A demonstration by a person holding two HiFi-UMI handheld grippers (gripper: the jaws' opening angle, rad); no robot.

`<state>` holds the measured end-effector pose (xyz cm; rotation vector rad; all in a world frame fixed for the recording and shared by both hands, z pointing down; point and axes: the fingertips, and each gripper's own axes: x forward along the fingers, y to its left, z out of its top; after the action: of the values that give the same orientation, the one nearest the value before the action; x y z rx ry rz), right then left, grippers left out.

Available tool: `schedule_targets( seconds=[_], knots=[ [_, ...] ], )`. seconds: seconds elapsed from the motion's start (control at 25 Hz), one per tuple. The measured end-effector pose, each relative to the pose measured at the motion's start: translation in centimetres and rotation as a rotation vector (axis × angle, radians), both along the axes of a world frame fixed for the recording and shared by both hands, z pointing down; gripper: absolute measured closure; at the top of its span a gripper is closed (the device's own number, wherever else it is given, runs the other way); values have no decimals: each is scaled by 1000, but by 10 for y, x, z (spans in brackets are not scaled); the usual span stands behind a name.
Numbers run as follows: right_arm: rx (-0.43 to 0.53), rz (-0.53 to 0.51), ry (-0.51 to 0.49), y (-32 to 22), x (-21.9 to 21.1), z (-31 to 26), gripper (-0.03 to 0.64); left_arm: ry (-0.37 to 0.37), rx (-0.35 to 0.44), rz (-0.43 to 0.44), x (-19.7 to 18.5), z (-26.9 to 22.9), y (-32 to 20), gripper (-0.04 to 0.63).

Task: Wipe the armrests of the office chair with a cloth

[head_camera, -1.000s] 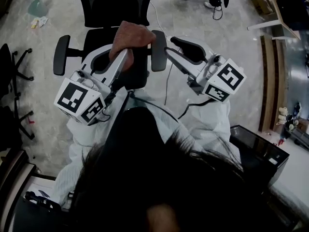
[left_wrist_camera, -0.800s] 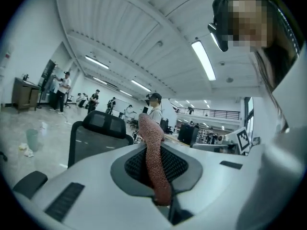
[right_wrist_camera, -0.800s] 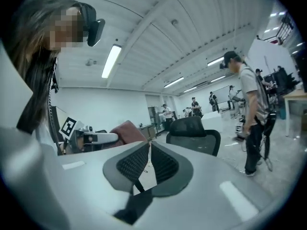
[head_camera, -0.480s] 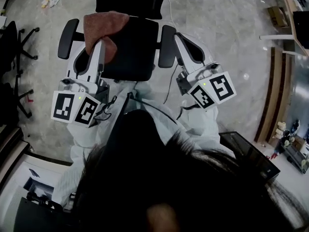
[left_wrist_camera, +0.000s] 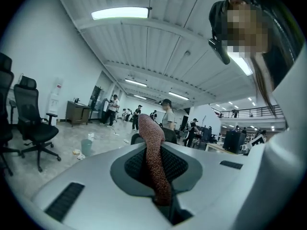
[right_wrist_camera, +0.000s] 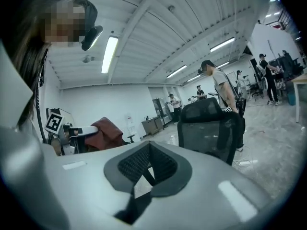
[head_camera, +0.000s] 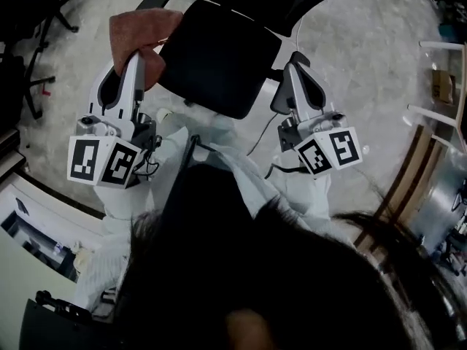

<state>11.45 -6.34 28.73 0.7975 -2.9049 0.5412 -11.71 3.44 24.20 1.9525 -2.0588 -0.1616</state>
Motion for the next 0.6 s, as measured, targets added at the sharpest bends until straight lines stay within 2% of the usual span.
schedule_targets(
  seconds=[0.12,0.28,0.4,0.6],
  knots=[
    [-18,-31,16,8,-41,12,615,-3,-4,-49,-46,12,15,565],
    [-3,9,41,11,-105,23,615,-1,-1,-9,-116,33,9,565],
    [-7,82,44,8,-164,30,615,-6,-9,86,-173,45,-10,565],
    [-28,271,24,19,-251,38,615,-42,-37,326,-247,50,-39,565]
  ],
)
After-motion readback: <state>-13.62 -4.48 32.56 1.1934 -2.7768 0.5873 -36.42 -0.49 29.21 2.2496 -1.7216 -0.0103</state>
